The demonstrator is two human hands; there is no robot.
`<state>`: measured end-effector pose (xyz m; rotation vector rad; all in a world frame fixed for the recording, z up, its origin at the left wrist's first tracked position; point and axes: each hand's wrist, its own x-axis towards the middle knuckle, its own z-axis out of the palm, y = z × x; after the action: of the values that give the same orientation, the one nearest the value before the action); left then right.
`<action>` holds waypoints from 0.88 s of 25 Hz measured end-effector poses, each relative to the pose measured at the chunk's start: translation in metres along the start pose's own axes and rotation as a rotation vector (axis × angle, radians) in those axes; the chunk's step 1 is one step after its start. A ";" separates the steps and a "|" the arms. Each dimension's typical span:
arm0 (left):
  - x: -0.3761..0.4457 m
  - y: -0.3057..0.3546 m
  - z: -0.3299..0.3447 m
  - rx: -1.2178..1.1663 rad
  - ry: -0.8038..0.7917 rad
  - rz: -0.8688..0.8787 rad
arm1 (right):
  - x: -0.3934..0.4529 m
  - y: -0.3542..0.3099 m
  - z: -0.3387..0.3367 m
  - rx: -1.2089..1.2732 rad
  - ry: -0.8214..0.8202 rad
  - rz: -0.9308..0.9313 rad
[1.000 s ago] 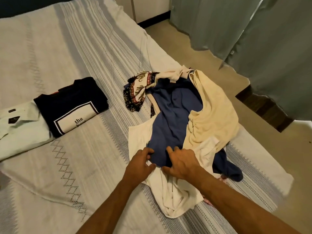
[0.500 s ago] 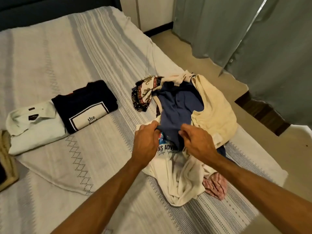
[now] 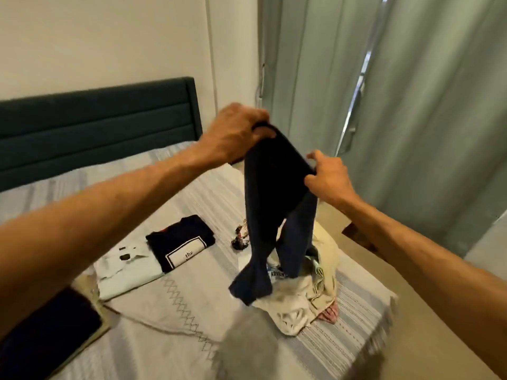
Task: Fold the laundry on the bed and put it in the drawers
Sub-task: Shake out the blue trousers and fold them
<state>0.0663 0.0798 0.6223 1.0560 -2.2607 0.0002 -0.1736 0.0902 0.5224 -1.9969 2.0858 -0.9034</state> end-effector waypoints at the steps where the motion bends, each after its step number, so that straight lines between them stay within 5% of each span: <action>1: -0.004 0.009 -0.041 0.045 0.008 0.001 | -0.014 -0.004 -0.024 -0.029 -0.015 0.042; 8: -0.061 0.023 -0.190 0.196 -0.123 -0.020 | -0.122 0.039 -0.094 -0.226 -0.214 0.163; 12: -0.129 -0.006 -0.185 0.196 -0.259 -0.169 | -0.153 0.054 -0.092 -0.136 -0.188 0.150; 18: -0.176 -0.034 -0.182 0.192 -0.192 -0.433 | -0.112 0.037 -0.149 -0.071 -0.217 -0.165; 22: -0.160 -0.038 -0.184 0.090 -0.092 -0.465 | -0.055 0.012 -0.208 -0.161 -0.269 -0.191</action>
<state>0.2691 0.2106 0.6721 1.6371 -2.0572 -0.1445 -0.2758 0.2107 0.6688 -2.2831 1.8982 -0.4684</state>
